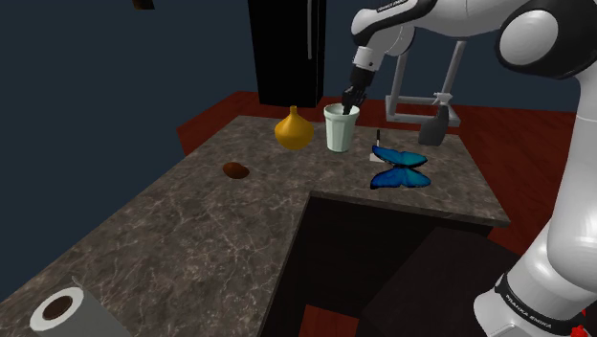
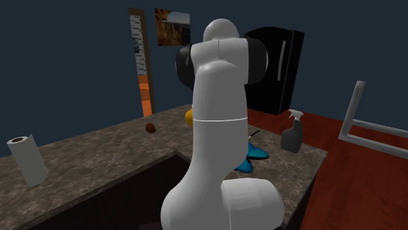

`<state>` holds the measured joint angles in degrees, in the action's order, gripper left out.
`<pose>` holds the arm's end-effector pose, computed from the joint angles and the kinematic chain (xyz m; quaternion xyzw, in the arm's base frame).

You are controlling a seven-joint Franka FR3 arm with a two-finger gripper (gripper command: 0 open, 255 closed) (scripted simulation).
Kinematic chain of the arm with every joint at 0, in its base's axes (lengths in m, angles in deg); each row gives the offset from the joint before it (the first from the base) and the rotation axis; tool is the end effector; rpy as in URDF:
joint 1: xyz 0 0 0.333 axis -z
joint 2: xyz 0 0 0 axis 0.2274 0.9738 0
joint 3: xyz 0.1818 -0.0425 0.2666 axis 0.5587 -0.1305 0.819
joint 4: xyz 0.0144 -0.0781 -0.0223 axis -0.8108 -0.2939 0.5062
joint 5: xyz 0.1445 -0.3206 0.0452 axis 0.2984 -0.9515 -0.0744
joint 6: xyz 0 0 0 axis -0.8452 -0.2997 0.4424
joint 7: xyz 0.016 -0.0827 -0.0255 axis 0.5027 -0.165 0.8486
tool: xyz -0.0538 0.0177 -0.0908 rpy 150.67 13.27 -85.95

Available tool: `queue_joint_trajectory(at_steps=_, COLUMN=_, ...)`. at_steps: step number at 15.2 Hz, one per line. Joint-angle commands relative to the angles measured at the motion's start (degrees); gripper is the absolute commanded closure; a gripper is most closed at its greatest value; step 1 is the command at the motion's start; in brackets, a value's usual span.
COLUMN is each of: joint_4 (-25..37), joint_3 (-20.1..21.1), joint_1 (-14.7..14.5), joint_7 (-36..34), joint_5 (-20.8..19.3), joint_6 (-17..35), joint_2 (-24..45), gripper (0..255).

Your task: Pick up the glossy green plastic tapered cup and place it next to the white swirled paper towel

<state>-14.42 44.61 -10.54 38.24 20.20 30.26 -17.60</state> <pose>0.5941 -0.1576 0.4880 -0.9867 -0.0370 -0.0564 0.1481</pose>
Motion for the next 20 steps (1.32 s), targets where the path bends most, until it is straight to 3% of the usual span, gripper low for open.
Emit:
queue_joint_trajectory(at_steps=1, joint_4=1.7, joint_3=-0.1, joint_1=0.2, joint_7=-0.5, joint_5=-0.2, joint_6=-1.6, joint_2=0.0, gripper=255)
queue_joint_trajectory(at_steps=20, joint_4=17.7, joint_3=-0.4, joint_1=1.7, joint_7=-4.8, joint_5=-0.6, joint_6=-15.9, joint_2=1.1, gripper=255)
